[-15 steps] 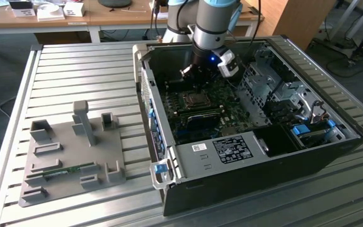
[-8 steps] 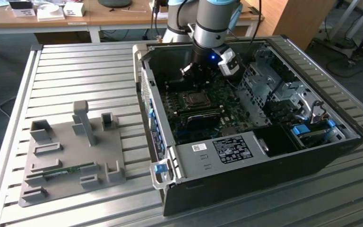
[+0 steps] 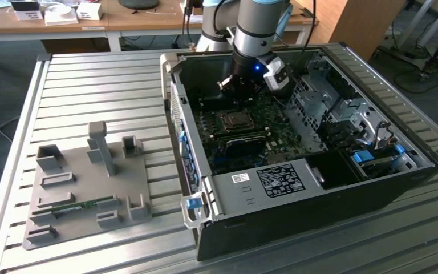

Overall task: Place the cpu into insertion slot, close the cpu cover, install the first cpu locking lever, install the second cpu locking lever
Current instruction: 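Install the second cpu locking lever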

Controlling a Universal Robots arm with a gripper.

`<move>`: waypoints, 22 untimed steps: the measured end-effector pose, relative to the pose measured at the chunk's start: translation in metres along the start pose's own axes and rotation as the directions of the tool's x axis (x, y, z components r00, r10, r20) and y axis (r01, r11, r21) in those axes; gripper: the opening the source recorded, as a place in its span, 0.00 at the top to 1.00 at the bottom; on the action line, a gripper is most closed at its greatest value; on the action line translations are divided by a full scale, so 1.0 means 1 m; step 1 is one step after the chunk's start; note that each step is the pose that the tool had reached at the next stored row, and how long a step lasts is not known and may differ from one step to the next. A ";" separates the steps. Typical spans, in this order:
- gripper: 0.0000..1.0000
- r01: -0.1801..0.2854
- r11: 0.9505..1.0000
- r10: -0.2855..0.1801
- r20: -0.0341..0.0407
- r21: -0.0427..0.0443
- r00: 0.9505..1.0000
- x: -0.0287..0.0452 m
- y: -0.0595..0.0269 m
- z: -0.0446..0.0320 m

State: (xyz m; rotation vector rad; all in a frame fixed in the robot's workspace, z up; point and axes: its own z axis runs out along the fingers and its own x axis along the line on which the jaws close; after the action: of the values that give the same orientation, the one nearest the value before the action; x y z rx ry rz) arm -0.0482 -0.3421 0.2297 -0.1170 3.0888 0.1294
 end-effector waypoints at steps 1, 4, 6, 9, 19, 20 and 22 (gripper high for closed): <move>0.89 0.000 1.000 0.000 0.000 0.000 1.000 0.0000 0.0000 0.0000; 0.89 0.000 1.000 0.000 0.000 0.000 1.000 0.0000 0.0000 -0.0002; 0.89 0.000 1.000 0.000 0.000 0.000 1.000 0.0000 0.0000 -0.0002; 0.89 0.000 1.000 0.000 -0.001 0.000 1.000 -0.0001 0.0001 -0.0023; 0.89 -0.023 1.000 0.023 0.000 0.001 1.000 -0.0003 0.0004 -0.0062; 0.89 -0.035 0.999 0.035 0.001 0.002 0.999 -0.0003 0.0004 -0.0062; 0.89 -0.056 0.998 0.056 0.003 0.003 0.998 -0.0003 0.0004 -0.0062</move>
State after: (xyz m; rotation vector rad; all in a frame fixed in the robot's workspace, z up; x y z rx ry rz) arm -0.0482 -0.3422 0.2359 -0.0301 3.0903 0.1271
